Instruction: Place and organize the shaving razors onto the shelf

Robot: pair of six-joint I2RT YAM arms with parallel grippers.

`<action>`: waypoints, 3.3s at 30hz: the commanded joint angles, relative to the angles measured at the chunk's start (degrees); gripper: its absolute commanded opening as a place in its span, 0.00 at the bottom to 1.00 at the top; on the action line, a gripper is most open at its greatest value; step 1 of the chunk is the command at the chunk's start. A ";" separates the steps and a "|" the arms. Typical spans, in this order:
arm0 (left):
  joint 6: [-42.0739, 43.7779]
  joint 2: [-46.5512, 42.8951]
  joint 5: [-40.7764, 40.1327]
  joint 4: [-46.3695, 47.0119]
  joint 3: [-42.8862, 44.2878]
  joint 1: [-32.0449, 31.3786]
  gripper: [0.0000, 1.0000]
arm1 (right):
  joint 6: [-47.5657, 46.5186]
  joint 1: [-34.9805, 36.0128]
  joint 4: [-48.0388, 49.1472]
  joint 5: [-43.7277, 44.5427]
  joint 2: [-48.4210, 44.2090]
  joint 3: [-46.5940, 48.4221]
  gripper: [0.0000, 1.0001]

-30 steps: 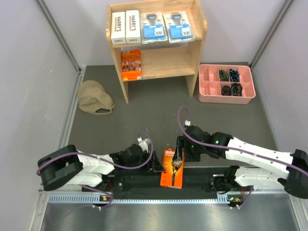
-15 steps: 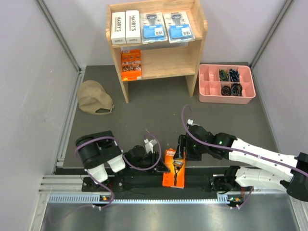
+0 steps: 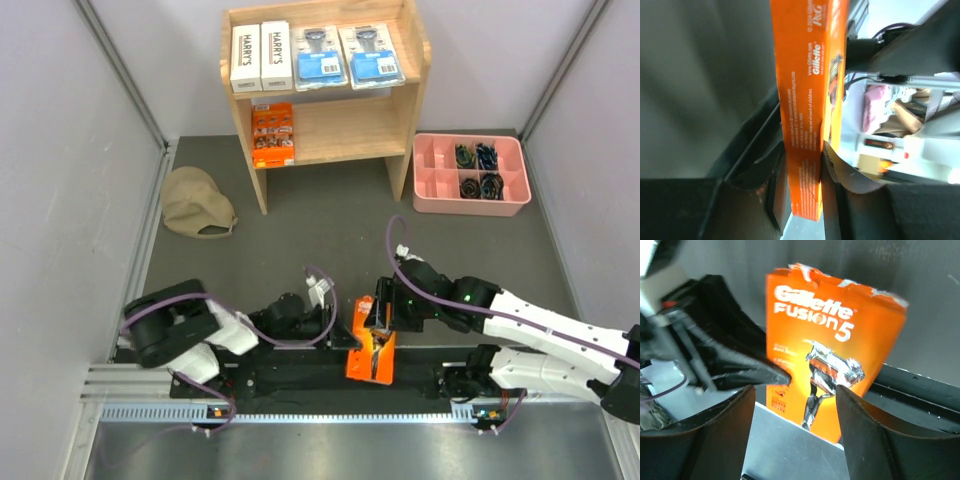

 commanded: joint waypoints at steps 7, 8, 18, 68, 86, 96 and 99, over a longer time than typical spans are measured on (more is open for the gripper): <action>22.79 -27.37 -21.06 -53.34 16.52 1.22 0.00 | -3.47 -0.87 -1.98 2.25 -2.05 11.49 0.66; 23.23 -28.68 -21.16 -54.68 17.05 1.75 0.00 | -3.74 -0.87 -1.80 2.33 -2.22 11.93 0.66; 24.82 -35.37 -14.76 -60.76 18.11 14.91 0.00 | -4.80 -0.87 6.37 1.28 -7.14 9.92 0.67; -12.27 -45.66 8.02 -25.17 9.15 42.45 0.00 | -4.80 15.57 59.72 31.32 -0.65 -7.31 0.78; -14.99 -46.09 8.55 -22.44 7.39 42.45 0.00 | -6.46 15.74 68.42 31.87 6.30 -4.24 0.56; -15.78 -47.32 8.90 -22.88 6.42 42.45 0.00 | -6.73 15.65 70.27 32.92 8.32 -2.65 0.44; -16.14 -48.11 8.37 -22.97 5.63 42.45 0.00 | -6.38 15.48 69.92 32.48 9.11 -2.04 0.40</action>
